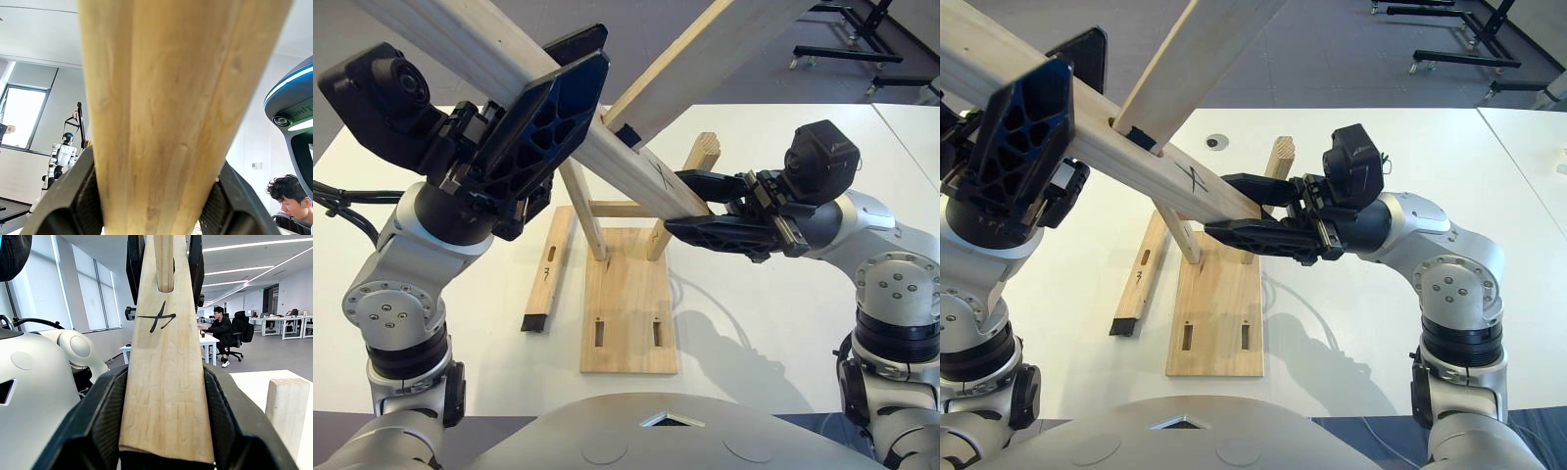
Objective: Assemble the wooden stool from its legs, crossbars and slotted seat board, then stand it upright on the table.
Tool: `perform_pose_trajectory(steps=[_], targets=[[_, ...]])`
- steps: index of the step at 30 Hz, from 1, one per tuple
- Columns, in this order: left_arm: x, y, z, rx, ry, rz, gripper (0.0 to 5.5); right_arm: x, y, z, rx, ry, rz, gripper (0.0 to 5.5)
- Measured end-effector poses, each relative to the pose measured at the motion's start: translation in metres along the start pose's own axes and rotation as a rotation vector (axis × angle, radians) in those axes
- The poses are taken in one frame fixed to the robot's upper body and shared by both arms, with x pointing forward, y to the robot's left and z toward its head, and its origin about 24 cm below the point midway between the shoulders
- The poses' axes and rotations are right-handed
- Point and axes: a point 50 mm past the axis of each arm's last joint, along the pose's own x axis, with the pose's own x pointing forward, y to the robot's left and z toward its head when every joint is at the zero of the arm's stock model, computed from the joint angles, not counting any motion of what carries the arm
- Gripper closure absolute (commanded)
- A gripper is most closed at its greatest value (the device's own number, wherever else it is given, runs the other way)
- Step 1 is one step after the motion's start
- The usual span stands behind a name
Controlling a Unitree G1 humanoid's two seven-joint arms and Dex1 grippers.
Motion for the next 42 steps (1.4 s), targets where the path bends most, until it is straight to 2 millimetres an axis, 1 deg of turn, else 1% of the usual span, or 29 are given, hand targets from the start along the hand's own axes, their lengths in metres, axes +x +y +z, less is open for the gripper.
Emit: perform_pose_trajectory(steps=[6, 18, 19, 20, 21, 23, 28, 29, 33, 34, 38, 39, 40, 41, 42], targets=[[-0.002, 0.003, 0.000, 0.051, 0.013, -0.012, 3.43, 0.003, -0.001, -0.002, -0.010, -0.005, -0.002, 3.45], [-0.005, 0.005, 0.001, 0.067, 0.017, -0.018, 3.45, 0.007, -0.004, -0.006, -0.018, -0.015, -0.005, 3.45], [-0.006, 0.006, 0.002, 0.071, 0.018, -0.016, 3.45, 0.008, -0.004, -0.006, -0.019, -0.016, -0.007, 3.08], [-0.006, 0.006, 0.002, 0.077, 0.022, -0.018, 3.45, 0.008, -0.004, -0.006, -0.021, -0.014, -0.012, 2.90], [-0.006, 0.007, -0.004, 0.070, 0.071, -0.014, 3.45, 0.009, -0.003, -0.004, -0.036, -0.021, -0.020, 2.61], [-0.006, 0.006, -0.006, 0.060, 0.083, -0.021, 3.45, 0.008, -0.001, -0.003, -0.043, -0.023, -0.032, 2.39], [-0.007, 0.006, -0.007, 0.073, 0.099, -0.035, 3.45, 0.001, 0.005, 0.000, -0.036, -0.026, -0.035, 1.62], [-0.007, 0.006, -0.007, 0.075, 0.101, -0.035, 3.45, -0.001, 0.006, 0.001, -0.032, -0.023, -0.036, 1.46], [-0.009, 0.006, -0.007, 0.086, 0.101, -0.024, 3.45, -0.023, 0.012, 0.000, 0.014, 0.029, -0.095, 0.87], [-0.010, 0.006, -0.006, 0.090, 0.099, -0.020, 3.45, -0.029, 0.014, 0.000, 0.024, 0.035, -0.112, 0.59], [-0.016, 0.001, -0.003, 0.115, 0.098, 0.002, 3.46, -0.057, 0.021, 0.007, 0.061, 0.040, -0.200, 0.56], [-0.019, 0.000, -0.001, 0.131, 0.103, 0.017, 3.46, -0.068, 0.021, 0.011, 0.070, 0.040, -0.242, 0.56], [-0.023, -0.001, 0.002, 0.146, 0.110, 0.032, 3.46, -0.079, 0.021, 0.017, 0.071, 0.009, -0.276, 0.56], [-0.024, -0.001, 0.003, 0.153, 0.114, 0.040, 3.46, -0.083, 0.020, 0.021, 0.063, -0.004, -0.296, 0.56], [-0.029, -0.004, 0.004, 0.164, 0.133, 0.051, 3.46, -0.092, 0.019, 0.030, 0.052, -0.052, -0.324, 0.56]])
